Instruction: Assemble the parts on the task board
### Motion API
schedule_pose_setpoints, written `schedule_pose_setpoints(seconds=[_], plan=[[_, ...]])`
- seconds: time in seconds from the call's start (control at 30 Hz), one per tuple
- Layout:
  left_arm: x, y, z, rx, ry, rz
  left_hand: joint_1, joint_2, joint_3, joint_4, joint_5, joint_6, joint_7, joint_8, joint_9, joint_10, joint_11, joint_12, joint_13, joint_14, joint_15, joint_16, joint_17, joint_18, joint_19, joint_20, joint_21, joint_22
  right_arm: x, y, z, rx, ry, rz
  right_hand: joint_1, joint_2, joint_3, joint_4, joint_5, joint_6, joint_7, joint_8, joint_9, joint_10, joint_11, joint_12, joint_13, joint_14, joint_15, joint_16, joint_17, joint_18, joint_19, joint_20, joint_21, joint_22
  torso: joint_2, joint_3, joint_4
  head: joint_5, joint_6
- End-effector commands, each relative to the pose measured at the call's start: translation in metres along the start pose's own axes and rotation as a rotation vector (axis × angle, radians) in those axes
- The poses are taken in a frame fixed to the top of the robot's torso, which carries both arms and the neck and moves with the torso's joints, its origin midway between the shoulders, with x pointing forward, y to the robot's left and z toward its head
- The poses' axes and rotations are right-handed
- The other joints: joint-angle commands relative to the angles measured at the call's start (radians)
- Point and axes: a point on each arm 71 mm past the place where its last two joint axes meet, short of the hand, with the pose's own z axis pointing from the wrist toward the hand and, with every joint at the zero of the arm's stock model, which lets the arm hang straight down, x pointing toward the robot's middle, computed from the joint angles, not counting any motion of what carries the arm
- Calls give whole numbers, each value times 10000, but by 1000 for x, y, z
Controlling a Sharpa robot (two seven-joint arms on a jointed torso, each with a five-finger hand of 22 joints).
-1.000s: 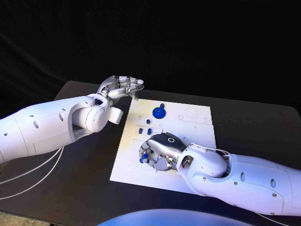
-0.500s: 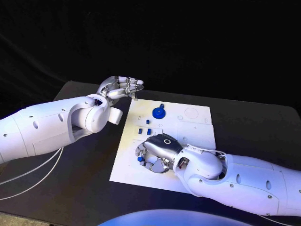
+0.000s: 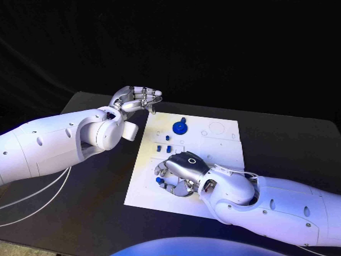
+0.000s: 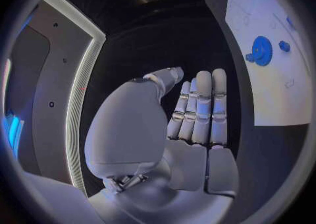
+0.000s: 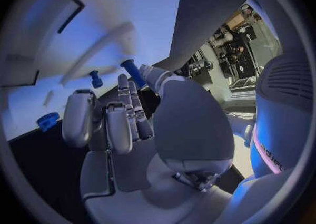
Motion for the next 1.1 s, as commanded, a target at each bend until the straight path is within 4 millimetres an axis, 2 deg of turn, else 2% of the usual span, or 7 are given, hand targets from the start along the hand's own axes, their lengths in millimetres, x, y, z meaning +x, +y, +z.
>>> schedule_pose_setpoints(seconds=[0.03,0.33,0.5,0.67,0.83,1.0,1.1], plan=[[2,-1,0,36,136,-97,-32,23,37,-10,40,-28,61,46,-15,-70,7,55,-14,-73,19,-32,-18,54,-58,15,16,9,-4,1,-3,-78,-524,-15,-85,-52,-79,-15,40,-65,9,-44,-10,-124,15,-60,-17,363,83,-43,-56,106,-46,34,-134,759,-1,5,2,1,12],[-1,-1,-1,25,72,-73,-32,23,37,-10,40,-28,61,46,-15,-70,7,55,-14,-73,19,-32,-18,54,-58,15,16,9,-21,-7,-27,-78,-1145,328,199,112,-1363,-50,310,-322,-12,-154,-23,-889,64,357,-97,251,132,-271,-497,270,-300,83,-1079,285,-16,-4,-22,-73,76],[-2,0,-1,9,53,-61,-33,20,38,-16,39,-32,61,48,-17,-80,8,57,-16,-76,19,-31,-19,54,-61,16,16,10,-42,-25,-48,472,-1383,952,426,278,-1231,-106,364,-51,-5,-32,11,-357,-17,854,7,307,59,-195,-329,199,-132,29,-721,454,-29,4,-35,-170,127],[-3,0,-2,-10,31,-45,-33,20,38,-16,39,-32,61,48,-17,-80,8,57,-16,-76,19,-31,-19,54,-61,16,16,10,-62,-58,-78,2043,-1095,2129,190,275,-1151,78,448,198,26,65,20,1379,-230,1927,447,521,-69,197,475,-48,323,-61,589,1101,-53,13,-88,-466,255],[-4,1,-3,-28,29,-72,-33,20,38,-16,39,-32,61,48,-17,-80,8,57,-16,-76,19,-31,-19,54,-61,16,16,10,-71,-85,-113,3730,-718,3046,-356,71,-1587,428,674,439,-296,442,186,2398,-568,3196,1422,633,-366,448,944,-189,576,-320,1356,1496,-79,39,-151,-898,313],[-5,3,-5,-67,39,-91,-37,19,41,-21,38,-32,60,54,-17,-91,9,63,-16,-79,21,-30,-22,54,-65,17,18,12,-72,-102,-141,5038,-527,3325,-617,147,-2027,797,730,394,-461,987,546,2411,-703,5948,4429,656,-474,531,1064,-279,707,-494,1815,1747,-101,56,-241,-1239,277],[-5,3,-5,-84,48,-97,-37,19,41,-21,38,-32,60,54,-17,-91,9,63,-16,-79,21,-30,-22,54,-65,17,18,12,-70,-108,-155,5691,-398,3272,-688,331,-2392,1229,750,322,-549,1578,993,2651,-802,9112,8209,714,-528,676,1378,-369,835,-550,2277,1986,-121,59,-298,-1401,241]])
